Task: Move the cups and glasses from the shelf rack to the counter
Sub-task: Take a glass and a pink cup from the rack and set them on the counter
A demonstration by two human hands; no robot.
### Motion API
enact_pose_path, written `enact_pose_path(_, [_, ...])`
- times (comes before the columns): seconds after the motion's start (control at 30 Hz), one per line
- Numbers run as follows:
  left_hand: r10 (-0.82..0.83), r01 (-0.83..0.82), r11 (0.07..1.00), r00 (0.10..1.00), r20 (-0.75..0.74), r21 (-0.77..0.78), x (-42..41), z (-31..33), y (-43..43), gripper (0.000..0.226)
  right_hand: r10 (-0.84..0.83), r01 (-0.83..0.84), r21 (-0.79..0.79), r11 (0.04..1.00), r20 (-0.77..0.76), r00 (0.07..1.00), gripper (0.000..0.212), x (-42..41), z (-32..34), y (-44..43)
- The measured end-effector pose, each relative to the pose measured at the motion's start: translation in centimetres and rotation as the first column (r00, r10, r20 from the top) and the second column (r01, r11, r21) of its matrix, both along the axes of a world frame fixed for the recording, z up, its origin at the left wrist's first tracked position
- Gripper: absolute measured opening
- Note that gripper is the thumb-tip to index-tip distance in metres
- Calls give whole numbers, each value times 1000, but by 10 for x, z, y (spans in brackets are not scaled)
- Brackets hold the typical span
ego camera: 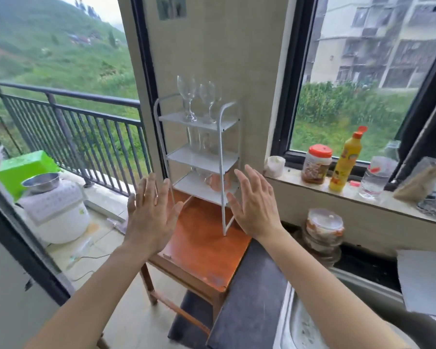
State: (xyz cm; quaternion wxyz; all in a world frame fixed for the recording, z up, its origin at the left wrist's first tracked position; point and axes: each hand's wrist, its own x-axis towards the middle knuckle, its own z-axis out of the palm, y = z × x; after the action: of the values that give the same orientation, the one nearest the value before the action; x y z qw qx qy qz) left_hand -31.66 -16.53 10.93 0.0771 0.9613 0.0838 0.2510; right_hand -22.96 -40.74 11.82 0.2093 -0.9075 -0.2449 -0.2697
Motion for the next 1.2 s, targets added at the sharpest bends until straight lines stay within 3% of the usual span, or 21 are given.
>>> enact_pose_path(0.33, [-215,210,975,975,-63,-67,147,-37,125,75,-182,183,10,983,-102,978,60,88,-38,115])
enact_pose_path(0.43, [-307,298,951,937,-169,-77,195,-57,168,71,-263,267,4,964,-152,953,59,110,-59,163])
enact_pose_path(0.63, [-408,393,912,899,-157,-121,226,-77,173,67,-285,290,6,957,-180,942,53,121,-67,179])
enact_pose_path(0.83, [-465,423,883,846,-260,-203,259,-137,180,65,-339,371,30,928,-346,875,50,143,-129,204])
enact_pose_path(1.03, [-508,396,836,820,-264,-380,305,-166,176,66,-204,437,215,873,-653,729,53,186,-159,216])
enact_pose_path(1.2, [-522,232,695,813,-256,-680,362,-177,159,68,-49,508,411,757,-739,672,48,231,-174,221])
